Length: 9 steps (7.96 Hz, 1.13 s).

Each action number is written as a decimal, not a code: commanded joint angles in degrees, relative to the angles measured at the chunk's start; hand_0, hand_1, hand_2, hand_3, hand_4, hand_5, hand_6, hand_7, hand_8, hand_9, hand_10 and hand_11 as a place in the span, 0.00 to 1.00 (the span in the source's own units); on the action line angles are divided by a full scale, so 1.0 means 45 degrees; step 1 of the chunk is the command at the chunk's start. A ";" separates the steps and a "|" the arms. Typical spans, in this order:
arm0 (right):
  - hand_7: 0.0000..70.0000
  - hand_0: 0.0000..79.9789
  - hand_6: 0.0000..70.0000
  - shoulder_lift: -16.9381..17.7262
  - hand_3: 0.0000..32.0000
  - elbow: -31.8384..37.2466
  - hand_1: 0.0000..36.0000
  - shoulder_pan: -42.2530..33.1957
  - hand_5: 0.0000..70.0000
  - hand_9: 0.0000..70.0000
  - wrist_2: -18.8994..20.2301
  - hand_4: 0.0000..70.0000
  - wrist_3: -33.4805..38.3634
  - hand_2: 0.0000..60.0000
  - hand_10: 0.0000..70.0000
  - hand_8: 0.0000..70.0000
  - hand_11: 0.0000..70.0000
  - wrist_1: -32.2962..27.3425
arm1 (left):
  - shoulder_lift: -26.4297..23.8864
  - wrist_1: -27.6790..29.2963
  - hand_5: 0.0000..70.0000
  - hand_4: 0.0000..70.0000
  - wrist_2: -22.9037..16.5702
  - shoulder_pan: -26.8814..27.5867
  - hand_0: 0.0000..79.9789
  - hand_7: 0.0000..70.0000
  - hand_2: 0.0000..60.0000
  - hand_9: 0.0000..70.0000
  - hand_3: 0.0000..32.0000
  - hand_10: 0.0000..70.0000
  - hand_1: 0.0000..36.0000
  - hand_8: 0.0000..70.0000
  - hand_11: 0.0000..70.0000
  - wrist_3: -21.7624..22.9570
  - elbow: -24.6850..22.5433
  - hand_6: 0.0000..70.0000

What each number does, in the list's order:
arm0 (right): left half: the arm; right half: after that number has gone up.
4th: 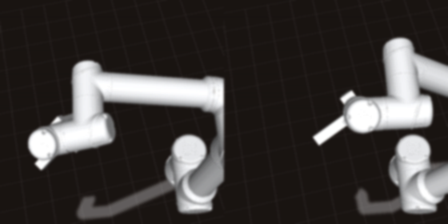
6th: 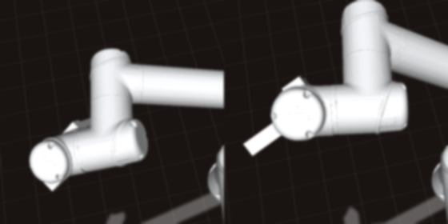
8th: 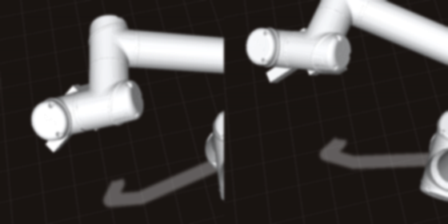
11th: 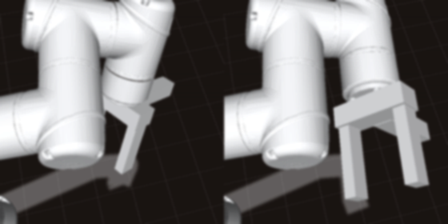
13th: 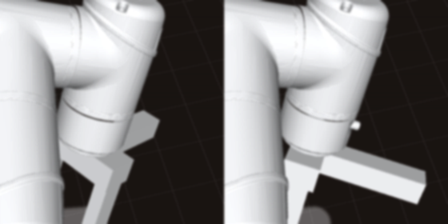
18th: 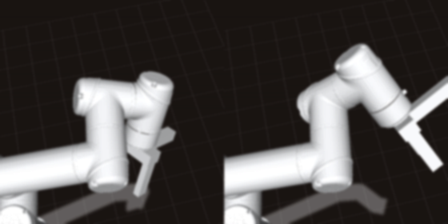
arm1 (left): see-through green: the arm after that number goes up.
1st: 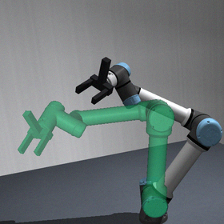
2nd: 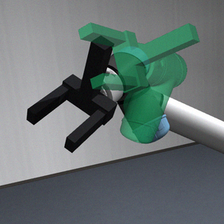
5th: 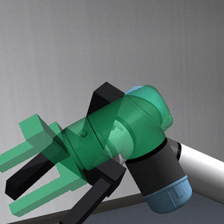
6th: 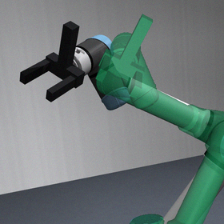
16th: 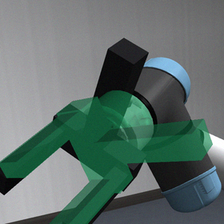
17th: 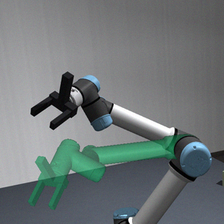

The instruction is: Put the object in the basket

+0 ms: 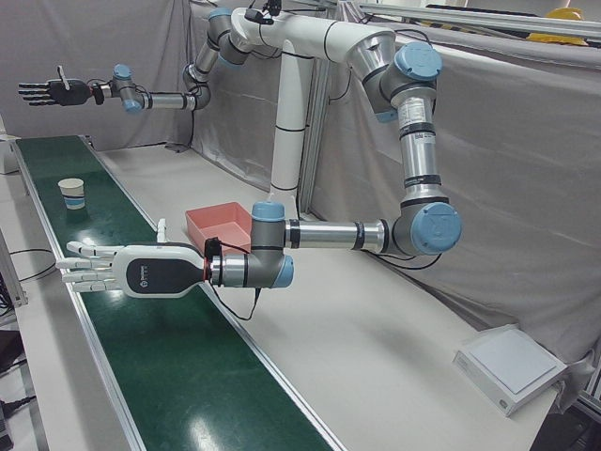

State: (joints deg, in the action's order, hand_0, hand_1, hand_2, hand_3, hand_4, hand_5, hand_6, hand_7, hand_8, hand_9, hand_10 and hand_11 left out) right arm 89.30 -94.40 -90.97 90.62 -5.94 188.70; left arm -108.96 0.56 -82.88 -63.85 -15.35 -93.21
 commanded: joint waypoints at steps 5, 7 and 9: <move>0.00 0.00 0.00 0.0000 0.00 0.0001 0.00 0.0000 0.00 0.00 0.0000 0.00 0.0011 0.00 0.00 0.00 0.00 0.0000 | -0.0025 -0.0027 0.27 0.01 -0.0019 -0.0009 0.75 0.00 0.00 0.00 0.06 0.02 0.39 0.00 0.06 0.0070 -0.0030 0.00; 0.00 0.00 0.00 0.0000 0.00 0.0001 0.00 0.0000 0.00 0.00 0.0000 0.00 -0.0008 0.00 0.00 0.00 0.00 0.0000 | 0.0014 -0.0262 0.27 0.02 -0.0019 -0.0009 0.74 0.00 0.00 0.00 0.04 0.02 0.38 0.00 0.07 0.0031 -0.0303 0.00; 0.00 0.00 0.00 0.0000 0.00 0.0001 0.00 0.0000 0.00 0.00 0.0000 0.00 0.0011 0.00 0.00 0.00 0.00 0.0000 | 0.0033 -0.0281 0.27 0.01 0.0000 -0.0009 0.73 0.00 0.00 0.00 0.05 0.02 0.38 0.00 0.06 0.0051 -0.0303 0.00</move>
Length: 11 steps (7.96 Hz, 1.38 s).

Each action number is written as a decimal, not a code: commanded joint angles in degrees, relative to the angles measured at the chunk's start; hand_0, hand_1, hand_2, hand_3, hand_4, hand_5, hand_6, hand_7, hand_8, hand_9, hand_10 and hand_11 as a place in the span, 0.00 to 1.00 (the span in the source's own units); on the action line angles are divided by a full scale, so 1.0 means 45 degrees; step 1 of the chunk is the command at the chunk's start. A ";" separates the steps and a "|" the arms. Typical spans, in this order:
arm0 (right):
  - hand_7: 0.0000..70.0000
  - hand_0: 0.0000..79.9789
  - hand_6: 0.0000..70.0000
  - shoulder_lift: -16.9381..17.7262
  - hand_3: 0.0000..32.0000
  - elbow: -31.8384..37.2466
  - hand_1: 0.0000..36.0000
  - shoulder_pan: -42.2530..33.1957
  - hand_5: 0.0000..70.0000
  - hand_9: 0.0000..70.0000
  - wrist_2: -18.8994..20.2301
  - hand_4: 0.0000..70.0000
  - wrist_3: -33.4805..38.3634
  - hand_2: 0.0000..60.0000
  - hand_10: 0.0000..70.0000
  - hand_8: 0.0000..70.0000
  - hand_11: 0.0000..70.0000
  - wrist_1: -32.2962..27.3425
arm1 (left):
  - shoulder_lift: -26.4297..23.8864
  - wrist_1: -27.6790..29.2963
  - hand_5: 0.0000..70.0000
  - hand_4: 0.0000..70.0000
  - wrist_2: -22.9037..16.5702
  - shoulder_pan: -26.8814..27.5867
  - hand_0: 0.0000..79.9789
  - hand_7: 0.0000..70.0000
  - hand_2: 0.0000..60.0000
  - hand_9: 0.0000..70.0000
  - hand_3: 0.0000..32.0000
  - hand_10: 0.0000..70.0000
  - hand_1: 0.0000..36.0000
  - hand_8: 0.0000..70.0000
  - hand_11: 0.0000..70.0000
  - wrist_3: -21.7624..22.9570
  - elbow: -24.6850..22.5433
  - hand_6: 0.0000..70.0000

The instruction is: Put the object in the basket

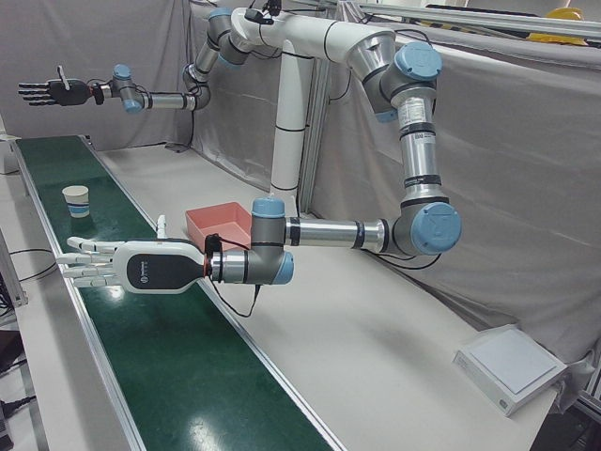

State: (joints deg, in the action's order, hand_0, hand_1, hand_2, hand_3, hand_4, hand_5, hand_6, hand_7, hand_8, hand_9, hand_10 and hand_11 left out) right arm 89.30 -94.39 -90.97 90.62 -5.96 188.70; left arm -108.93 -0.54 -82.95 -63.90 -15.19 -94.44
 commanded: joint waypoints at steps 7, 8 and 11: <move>0.00 0.00 0.00 0.0000 0.00 0.0000 0.00 0.0000 0.00 0.00 0.0000 0.00 -0.0004 0.00 0.00 0.00 0.00 0.0000 | 0.0085 -0.0057 0.27 0.00 -0.0004 -0.0020 0.73 0.00 0.00 0.00 0.07 0.02 0.39 0.00 0.06 0.0016 -0.0068 0.00; 0.00 0.00 0.00 0.0000 0.00 0.0000 0.00 0.0000 0.00 0.00 0.0000 0.00 0.0015 0.00 0.00 0.00 0.00 0.0000 | 0.0067 -0.0173 0.27 0.01 -0.0043 -0.0039 0.74 0.00 0.00 0.00 0.07 0.02 0.39 0.00 0.06 0.0016 -0.0242 0.00; 0.00 0.00 0.00 0.0000 0.00 0.0000 0.00 0.0000 0.00 0.00 0.0000 0.00 0.0015 0.00 0.00 0.00 0.00 0.0000 | 0.0105 -0.0447 0.27 0.01 -0.0023 -0.0020 0.74 0.00 0.00 0.00 0.06 0.02 0.38 0.00 0.06 0.0016 -0.0654 0.00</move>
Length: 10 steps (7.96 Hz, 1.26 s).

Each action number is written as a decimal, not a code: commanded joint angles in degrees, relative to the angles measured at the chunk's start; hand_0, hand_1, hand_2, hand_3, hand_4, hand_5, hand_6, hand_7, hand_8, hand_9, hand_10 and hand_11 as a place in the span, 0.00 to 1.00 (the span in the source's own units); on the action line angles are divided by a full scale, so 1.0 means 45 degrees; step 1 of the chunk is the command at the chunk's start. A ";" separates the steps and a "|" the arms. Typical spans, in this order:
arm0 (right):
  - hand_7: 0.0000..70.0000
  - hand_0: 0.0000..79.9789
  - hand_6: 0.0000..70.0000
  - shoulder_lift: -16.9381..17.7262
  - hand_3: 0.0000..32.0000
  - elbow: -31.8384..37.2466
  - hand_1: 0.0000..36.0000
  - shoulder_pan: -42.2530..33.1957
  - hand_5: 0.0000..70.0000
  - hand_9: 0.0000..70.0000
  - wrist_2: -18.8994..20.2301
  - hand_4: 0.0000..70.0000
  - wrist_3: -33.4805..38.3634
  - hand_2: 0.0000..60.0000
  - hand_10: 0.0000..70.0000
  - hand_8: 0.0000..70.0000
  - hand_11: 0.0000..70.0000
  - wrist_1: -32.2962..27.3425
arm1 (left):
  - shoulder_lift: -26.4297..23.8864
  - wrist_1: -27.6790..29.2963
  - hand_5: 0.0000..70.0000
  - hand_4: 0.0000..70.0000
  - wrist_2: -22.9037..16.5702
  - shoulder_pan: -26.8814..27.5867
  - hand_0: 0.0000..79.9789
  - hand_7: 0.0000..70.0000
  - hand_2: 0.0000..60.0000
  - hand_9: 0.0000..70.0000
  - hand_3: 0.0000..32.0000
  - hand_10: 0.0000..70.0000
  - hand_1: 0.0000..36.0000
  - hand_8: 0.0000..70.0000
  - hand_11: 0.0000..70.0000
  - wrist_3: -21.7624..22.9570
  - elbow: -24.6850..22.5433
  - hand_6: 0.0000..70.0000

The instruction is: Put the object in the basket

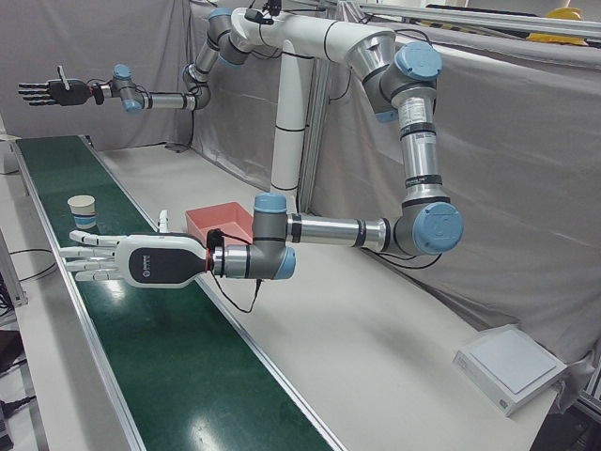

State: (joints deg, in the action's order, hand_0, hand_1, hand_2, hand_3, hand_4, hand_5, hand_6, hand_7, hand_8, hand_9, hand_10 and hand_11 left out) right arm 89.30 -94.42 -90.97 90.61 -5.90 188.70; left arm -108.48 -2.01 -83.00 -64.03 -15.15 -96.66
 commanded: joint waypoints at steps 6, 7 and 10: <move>0.00 0.00 0.00 0.0000 0.00 0.0005 0.00 0.0000 0.00 0.00 0.0000 0.00 0.0002 0.00 0.00 0.00 0.00 0.0000 | 0.0063 -0.0178 0.27 0.02 0.0046 0.0167 0.71 0.00 0.00 0.00 0.03 0.03 0.36 0.00 0.07 -0.0265 -0.0025 0.00; 0.00 0.00 0.00 0.0000 0.00 0.0005 0.00 0.0000 0.00 0.00 0.0000 0.00 0.0002 0.00 0.00 0.00 0.00 0.0000 | 0.0064 -0.0178 0.27 0.02 0.0046 0.0244 0.70 0.00 0.00 0.00 0.03 0.03 0.36 0.00 0.07 -0.0594 0.0014 0.00; 0.00 0.00 0.00 0.0000 0.00 -0.0015 0.00 0.0000 0.00 0.00 0.0000 0.00 0.0002 0.00 0.00 0.00 0.00 0.0000 | 0.0083 -0.0100 0.27 0.01 0.0084 0.0343 0.68 0.00 0.00 0.00 0.05 0.03 0.32 0.00 0.07 -0.0656 0.0014 0.00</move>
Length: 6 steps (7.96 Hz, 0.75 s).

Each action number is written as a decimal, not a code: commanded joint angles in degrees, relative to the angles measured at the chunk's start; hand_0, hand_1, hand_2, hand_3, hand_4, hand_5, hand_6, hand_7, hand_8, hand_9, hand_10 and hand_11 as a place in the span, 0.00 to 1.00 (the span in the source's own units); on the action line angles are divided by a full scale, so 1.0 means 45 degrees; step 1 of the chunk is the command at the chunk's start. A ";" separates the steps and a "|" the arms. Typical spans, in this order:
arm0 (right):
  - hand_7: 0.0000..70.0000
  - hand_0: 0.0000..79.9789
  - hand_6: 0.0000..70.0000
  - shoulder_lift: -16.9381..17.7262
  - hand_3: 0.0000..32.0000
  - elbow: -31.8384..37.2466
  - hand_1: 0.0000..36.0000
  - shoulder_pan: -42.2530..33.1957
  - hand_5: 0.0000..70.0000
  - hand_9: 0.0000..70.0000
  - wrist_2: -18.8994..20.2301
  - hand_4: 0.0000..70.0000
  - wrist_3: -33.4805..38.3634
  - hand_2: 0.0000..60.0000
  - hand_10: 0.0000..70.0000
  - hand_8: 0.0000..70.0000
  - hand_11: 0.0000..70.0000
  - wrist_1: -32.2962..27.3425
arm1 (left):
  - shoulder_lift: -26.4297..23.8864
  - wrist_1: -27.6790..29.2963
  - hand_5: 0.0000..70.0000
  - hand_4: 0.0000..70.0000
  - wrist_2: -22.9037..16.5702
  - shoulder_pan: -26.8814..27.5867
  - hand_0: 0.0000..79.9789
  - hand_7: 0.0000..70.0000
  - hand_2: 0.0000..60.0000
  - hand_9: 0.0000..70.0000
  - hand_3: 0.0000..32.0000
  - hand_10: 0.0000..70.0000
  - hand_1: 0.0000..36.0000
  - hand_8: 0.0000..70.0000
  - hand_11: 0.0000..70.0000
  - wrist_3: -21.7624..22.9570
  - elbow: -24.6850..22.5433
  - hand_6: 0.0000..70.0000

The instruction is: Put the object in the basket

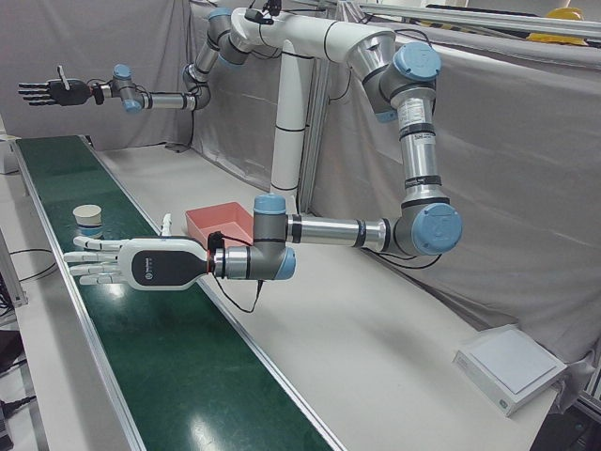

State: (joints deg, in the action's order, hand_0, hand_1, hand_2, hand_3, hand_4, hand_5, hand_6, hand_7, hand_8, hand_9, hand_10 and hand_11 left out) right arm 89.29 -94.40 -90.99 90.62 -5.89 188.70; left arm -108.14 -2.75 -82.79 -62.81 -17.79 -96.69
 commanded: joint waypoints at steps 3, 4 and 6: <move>0.00 0.00 0.00 0.0000 0.00 -0.0019 0.00 0.0005 0.00 0.00 0.0000 0.00 0.0000 0.00 0.00 0.00 0.00 0.0000 | 0.0008 -0.0130 0.29 0.04 0.0156 0.0170 0.70 0.00 0.00 0.00 0.00 0.03 0.36 0.00 0.07 -0.0632 0.0100 0.00; 0.00 0.00 0.00 0.0000 0.00 -0.0019 0.00 0.0005 0.00 0.00 0.0000 0.00 0.0001 0.00 0.00 0.00 0.00 0.0000 | -0.0031 -0.0325 0.29 0.04 0.0156 0.0150 0.71 0.00 0.00 0.00 0.00 0.02 0.37 0.00 0.06 -0.0829 0.0101 0.00; 0.00 0.00 0.00 0.0000 0.00 -0.0019 0.00 0.0005 0.00 0.00 0.0000 0.00 0.0001 0.00 0.00 0.00 0.00 0.0000 | -0.0109 -0.0677 0.29 0.05 0.0156 0.0189 0.72 0.00 0.00 0.00 0.00 0.02 0.39 0.00 0.06 -0.1376 0.0101 0.00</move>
State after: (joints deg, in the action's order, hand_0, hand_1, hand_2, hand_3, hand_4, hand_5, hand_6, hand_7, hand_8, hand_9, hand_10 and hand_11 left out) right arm 89.30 -94.48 -90.97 90.62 -5.90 188.70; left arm -108.30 -4.38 -82.10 -62.09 -21.74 -96.26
